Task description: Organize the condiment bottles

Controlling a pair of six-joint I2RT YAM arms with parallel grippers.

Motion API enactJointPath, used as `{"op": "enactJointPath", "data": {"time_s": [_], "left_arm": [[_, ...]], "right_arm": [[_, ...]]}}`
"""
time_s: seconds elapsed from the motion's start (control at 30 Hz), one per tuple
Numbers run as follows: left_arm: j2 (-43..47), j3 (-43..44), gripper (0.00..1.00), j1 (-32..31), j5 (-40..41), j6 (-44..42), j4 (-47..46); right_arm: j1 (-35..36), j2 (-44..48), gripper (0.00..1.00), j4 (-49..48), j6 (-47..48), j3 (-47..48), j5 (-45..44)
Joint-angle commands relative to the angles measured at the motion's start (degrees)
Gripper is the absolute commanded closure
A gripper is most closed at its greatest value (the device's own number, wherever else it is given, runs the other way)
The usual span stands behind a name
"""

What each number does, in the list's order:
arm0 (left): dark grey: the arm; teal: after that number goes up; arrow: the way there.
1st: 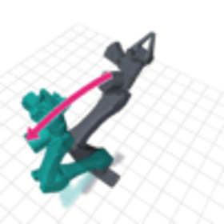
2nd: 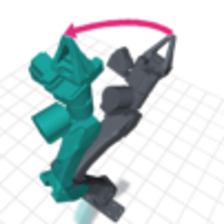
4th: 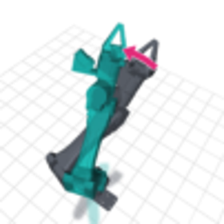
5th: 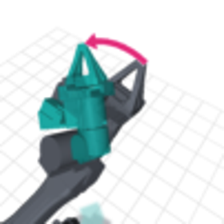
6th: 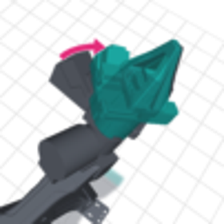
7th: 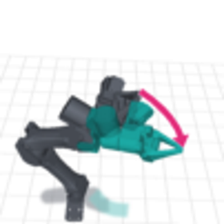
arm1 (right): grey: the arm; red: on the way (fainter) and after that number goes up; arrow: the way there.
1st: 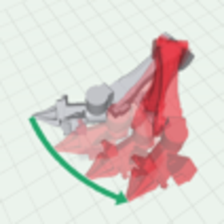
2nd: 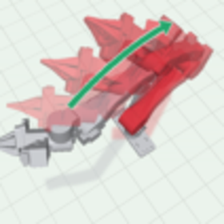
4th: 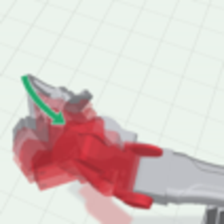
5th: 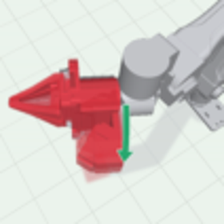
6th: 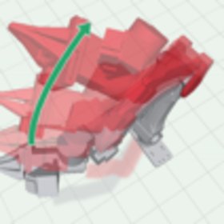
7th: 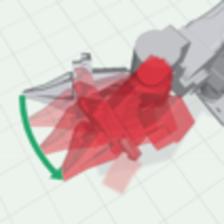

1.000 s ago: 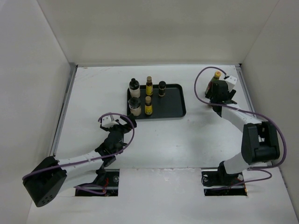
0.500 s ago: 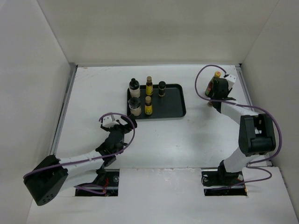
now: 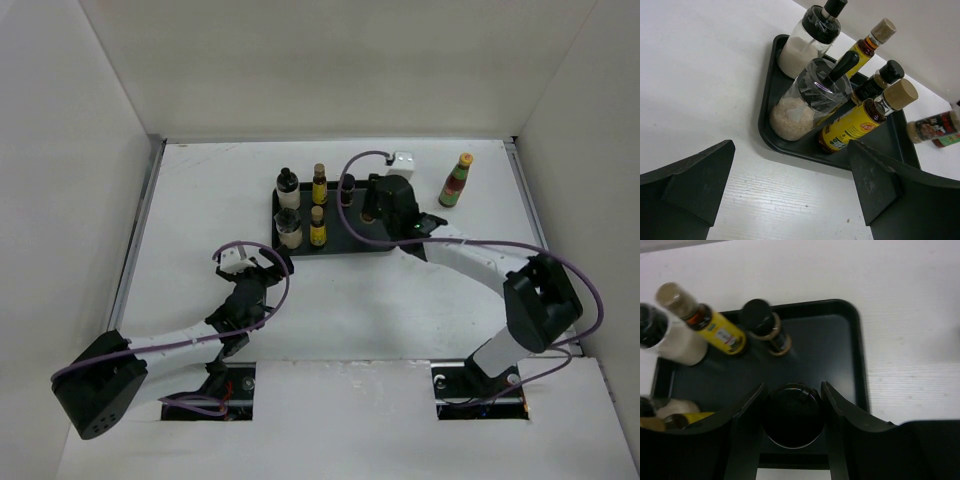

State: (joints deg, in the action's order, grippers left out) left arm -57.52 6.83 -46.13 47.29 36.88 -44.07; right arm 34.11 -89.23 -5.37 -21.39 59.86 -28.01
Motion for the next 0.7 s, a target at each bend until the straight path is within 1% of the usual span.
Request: {"op": "enactJointPath", "data": {"time_s": [0.0,0.13,0.37,0.67], "left_arm": [[1.2,1.5,0.00,0.3,-0.5,0.6,-2.6],[1.2,1.4,0.00,0.3,-0.5,0.6,-2.6],[1.1,1.4,0.00,0.2,-0.5,0.6,-2.6],[1.0,1.5,0.00,0.2,-0.5,0.6,-2.6]], "right_arm": [[3.8,-4.0,0.64,-3.9,0.6,4.7,0.3],[7.1,-8.4,0.64,-4.0,0.4,6.6,0.9],[9.6,-13.4,0.63,-2.4,0.3,8.0,1.6],[11.0,-12.0,0.63,-0.4,1.6,7.5,-2.2]]}}
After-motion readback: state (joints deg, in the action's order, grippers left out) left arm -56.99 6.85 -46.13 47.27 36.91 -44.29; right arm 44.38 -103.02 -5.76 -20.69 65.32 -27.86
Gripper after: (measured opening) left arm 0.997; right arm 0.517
